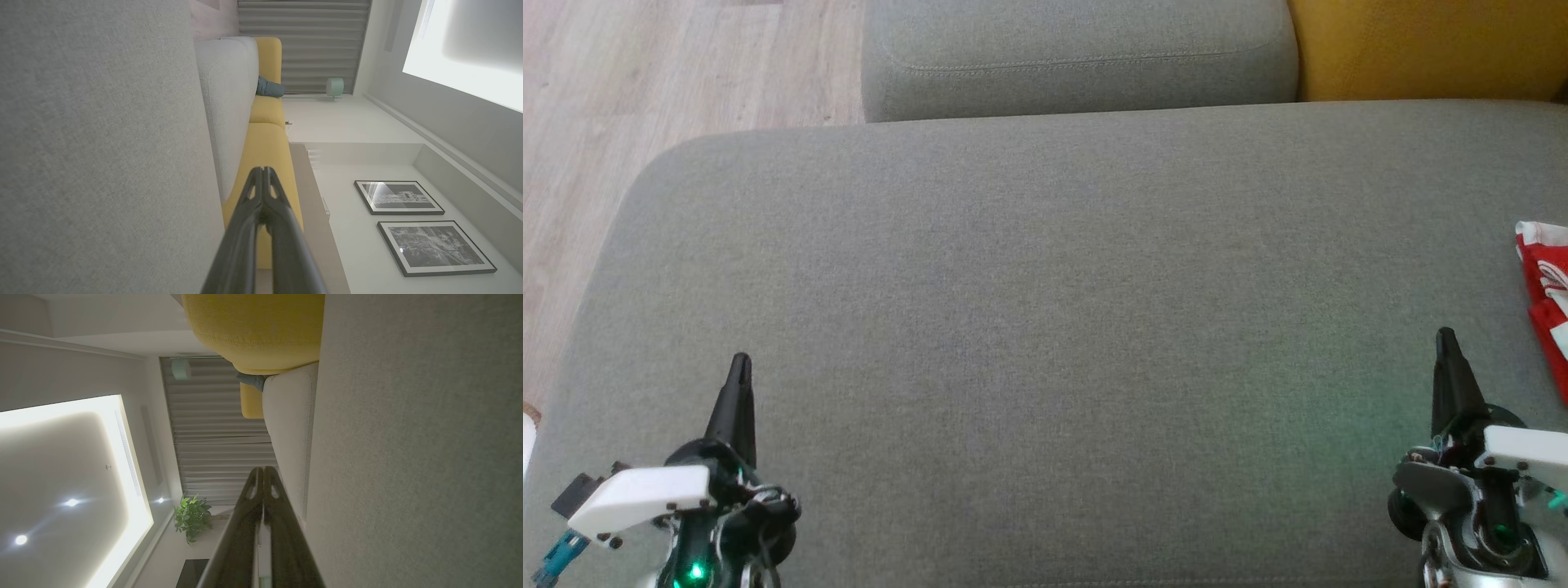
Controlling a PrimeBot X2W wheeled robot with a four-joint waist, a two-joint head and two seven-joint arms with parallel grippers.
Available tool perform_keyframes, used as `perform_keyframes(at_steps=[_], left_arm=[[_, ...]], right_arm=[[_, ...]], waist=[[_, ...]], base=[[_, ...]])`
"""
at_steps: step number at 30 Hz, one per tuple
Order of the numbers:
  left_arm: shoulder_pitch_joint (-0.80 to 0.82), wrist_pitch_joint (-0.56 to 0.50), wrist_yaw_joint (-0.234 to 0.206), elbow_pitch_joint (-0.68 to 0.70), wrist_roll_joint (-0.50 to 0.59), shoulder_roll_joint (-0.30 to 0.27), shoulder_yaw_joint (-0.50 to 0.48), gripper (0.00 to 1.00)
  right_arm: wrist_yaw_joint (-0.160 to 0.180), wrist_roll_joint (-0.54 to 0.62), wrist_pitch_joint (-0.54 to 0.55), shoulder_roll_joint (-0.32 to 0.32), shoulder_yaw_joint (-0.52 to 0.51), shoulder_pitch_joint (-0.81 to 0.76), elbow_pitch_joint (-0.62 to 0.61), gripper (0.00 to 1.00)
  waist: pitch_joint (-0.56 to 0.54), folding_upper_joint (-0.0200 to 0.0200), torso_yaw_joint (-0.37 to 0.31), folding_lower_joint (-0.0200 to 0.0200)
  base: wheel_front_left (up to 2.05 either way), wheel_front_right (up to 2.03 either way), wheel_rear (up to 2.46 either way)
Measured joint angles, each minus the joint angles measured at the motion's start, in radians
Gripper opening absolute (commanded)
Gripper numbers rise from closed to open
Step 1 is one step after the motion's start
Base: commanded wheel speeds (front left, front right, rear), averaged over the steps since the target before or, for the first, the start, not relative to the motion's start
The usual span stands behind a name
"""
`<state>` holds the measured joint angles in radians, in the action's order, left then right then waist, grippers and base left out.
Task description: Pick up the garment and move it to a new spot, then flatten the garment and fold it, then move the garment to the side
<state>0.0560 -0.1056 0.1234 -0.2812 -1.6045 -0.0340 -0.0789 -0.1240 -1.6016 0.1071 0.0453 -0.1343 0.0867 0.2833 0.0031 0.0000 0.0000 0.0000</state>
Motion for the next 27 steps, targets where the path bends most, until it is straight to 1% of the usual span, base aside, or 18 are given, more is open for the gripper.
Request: perform_keyframes(at_steps=[27], left_arm=[[0.000, 0.000, 0.000, 0.000, 0.000, 0.000, 0.000, 0.00]], right_arm=[[0.000, 0.000, 0.000, 0.000, 0.000, 0.000, 0.000, 0.00]], waist=[[0.000, 0.0000, 0.000, 0.0000]], base=[[0.00, 0.00, 0.00]])
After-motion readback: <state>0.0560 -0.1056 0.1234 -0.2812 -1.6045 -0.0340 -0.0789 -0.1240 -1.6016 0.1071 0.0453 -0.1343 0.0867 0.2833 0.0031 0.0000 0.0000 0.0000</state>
